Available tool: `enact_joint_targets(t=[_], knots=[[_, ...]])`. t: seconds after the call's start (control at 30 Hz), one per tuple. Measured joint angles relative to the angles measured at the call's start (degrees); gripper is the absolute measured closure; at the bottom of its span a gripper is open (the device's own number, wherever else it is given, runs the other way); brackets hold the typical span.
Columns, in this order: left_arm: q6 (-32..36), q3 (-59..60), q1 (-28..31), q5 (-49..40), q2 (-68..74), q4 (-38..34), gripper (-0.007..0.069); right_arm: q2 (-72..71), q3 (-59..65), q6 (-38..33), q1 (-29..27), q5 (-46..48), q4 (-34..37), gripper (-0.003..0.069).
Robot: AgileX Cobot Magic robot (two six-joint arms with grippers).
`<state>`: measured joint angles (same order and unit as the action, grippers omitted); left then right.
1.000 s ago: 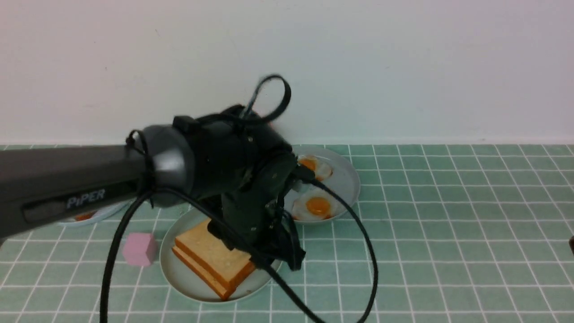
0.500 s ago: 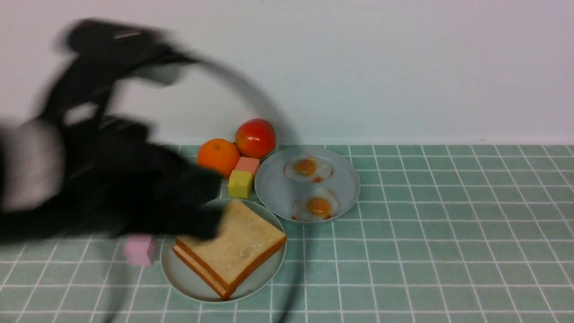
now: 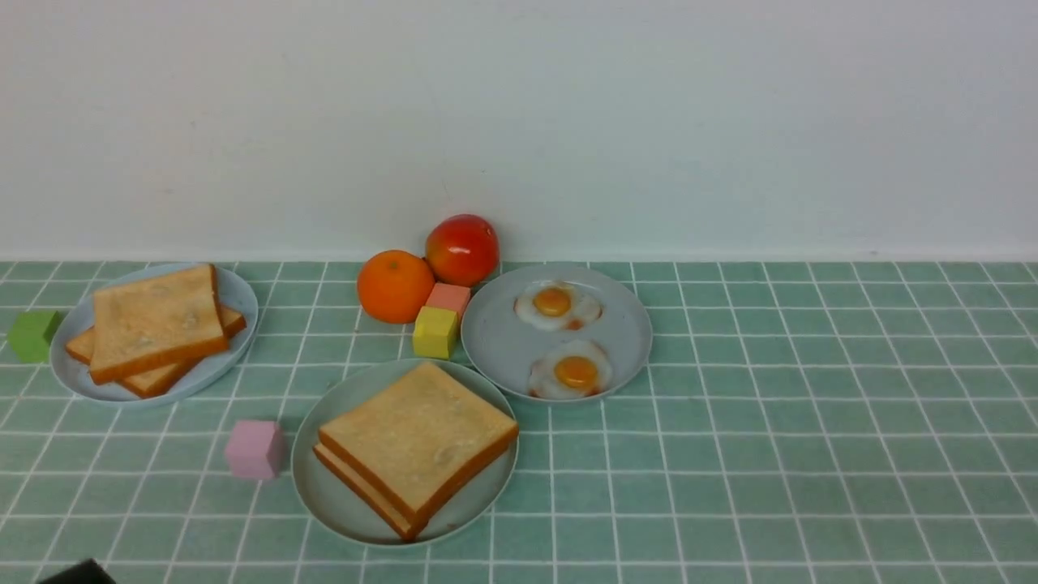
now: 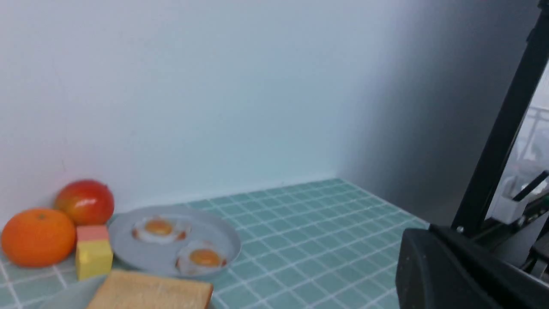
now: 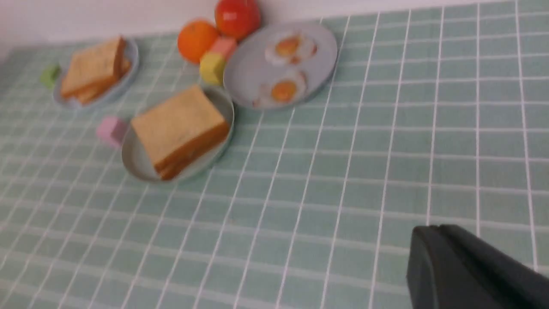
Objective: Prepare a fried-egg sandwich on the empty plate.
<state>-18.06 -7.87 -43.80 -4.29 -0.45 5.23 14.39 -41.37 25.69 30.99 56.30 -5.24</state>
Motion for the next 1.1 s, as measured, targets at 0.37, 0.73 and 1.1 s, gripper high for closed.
enact_joint_targets(t=[0.37,0.73,1.1], knots=[[-0.1,3.4,0.0,-8.4,2.7,-0.5,0.0638,0.6,15.1,1.3,-0.1,-24.3,-2.3,0.0666],[-0.1,3.4,0.0,-12.2,3.2,-0.6,0.0638,-0.2,24.3,1.3,-1.5,-25.1,-3.1,0.0659],[-0.1,3.4,0.0,-12.3,3.2,-0.6,0.0635,-14.7,42.2,-27.9,-29.1,-34.3,16.4,0.0673]])
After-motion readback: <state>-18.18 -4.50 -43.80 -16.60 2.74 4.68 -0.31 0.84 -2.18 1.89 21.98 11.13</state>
